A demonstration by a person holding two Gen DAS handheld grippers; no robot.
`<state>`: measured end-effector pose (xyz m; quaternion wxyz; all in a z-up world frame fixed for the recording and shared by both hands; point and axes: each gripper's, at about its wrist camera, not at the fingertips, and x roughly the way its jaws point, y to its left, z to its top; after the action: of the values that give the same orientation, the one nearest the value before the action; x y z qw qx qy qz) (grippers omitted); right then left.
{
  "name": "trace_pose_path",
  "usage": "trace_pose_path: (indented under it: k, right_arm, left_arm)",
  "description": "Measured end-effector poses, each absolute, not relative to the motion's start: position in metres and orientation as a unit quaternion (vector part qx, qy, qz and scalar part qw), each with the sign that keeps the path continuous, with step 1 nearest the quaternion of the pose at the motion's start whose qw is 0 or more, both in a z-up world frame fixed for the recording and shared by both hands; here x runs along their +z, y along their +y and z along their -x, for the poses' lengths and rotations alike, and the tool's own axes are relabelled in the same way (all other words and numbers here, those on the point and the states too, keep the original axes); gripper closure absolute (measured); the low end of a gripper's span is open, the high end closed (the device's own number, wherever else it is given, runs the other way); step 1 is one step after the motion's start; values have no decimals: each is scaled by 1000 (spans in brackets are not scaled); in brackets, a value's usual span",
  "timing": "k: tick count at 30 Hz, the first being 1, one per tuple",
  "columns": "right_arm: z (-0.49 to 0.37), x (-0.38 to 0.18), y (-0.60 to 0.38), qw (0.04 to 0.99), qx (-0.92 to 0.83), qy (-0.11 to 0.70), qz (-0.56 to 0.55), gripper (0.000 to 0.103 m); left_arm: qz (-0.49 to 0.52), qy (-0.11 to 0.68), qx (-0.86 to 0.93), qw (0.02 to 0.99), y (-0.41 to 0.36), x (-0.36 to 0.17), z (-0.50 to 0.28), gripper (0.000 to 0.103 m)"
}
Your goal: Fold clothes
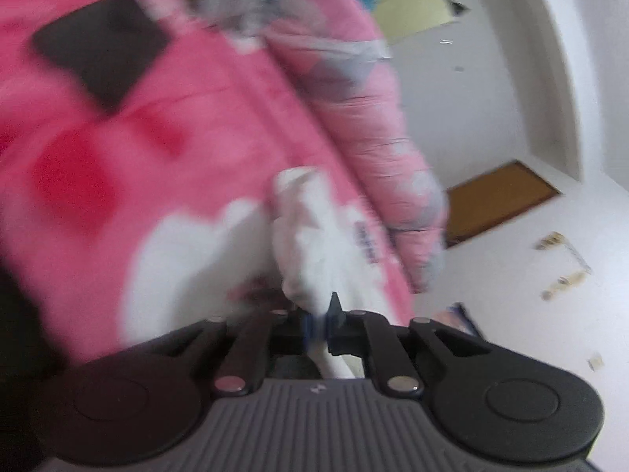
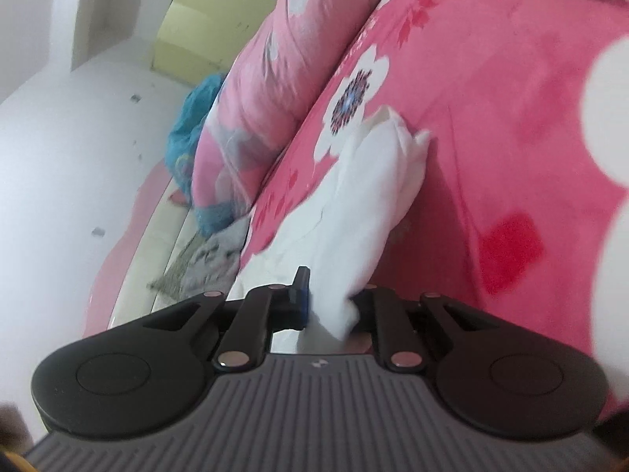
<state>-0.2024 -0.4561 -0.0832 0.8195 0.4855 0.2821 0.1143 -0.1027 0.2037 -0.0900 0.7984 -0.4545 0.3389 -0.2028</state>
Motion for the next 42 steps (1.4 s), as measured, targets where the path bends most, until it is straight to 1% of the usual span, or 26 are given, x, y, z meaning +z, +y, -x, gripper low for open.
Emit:
trace_pose_path:
  k: [1,3,5,6,8,10,13,14,15,16,17,18,20,23,27,31,32,33,34,36,42]
  right_arm:
    - [204,-87,-461,818,102,289,-487,88]
    - [205,-87,-474,819,60,301,-485,82]
    - [210,-81,-487,825,22,298,-479,81]
    - [214,-74,-492,834,15,285,-473,79]
    - [214,-55,-494,853,11,261,-451,76]
    - [207,-35,-492,871,11,247,-424,76]
    - [161,-6,-458,893,57,264,-359,76]
    - [141,2,-441,898,82,274,-334,74]
    - [121,10,-425,902,107,283,-309,69]
    - [102,17,-403,904,134,292,-283,67]
    - [81,21,-379,904,163,301,-257,62]
    - [59,24,-354,902,193,310,-231,60]
    - [14,25,-299,890,254,334,-176,60]
    - [-48,17,-226,879,296,364,-82,60]
    - [-101,-7,-159,869,311,384,22,60]
    - [-126,-31,-129,850,328,406,78,63]
    - [-127,-36,-125,844,332,412,87,68]
    - [-128,-40,-122,839,335,419,95,77]
    - [-129,-44,-119,835,336,424,102,81]
    - [-126,-44,-114,839,335,415,110,99]
    - [-113,-16,-108,864,324,359,139,100]
  left_arm:
    - [461,342,-185,798,208,-96,106,76]
    - [471,326,-170,802,218,-96,114,74]
    - [475,305,-162,809,229,-89,122,64]
    - [468,295,-159,818,233,-83,123,56]
    - [447,280,-158,835,239,-69,122,55]
    - [421,273,-163,850,239,-57,115,55]
    - [360,277,-182,872,222,-38,94,54]
    - [338,280,-192,878,213,-33,87,54]
    - [315,284,-203,883,204,-28,80,53]
    - [293,286,-213,887,195,-23,73,52]
    - [274,289,-221,890,186,-20,66,52]
    - [260,291,-224,893,178,-20,60,52]
    - [224,300,-223,900,162,-24,51,52]
    - [164,312,-205,913,143,-33,47,53]
    - [146,322,-197,914,138,-47,43,56]
    - [157,332,-199,909,140,-61,41,56]
    - [155,332,-201,909,141,-62,40,56]
    - [154,331,-204,909,142,-63,40,56]
    - [153,330,-206,908,142,-64,40,56]
    - [152,328,-210,908,144,-64,38,57]
    - [134,305,-213,918,144,-61,42,59]
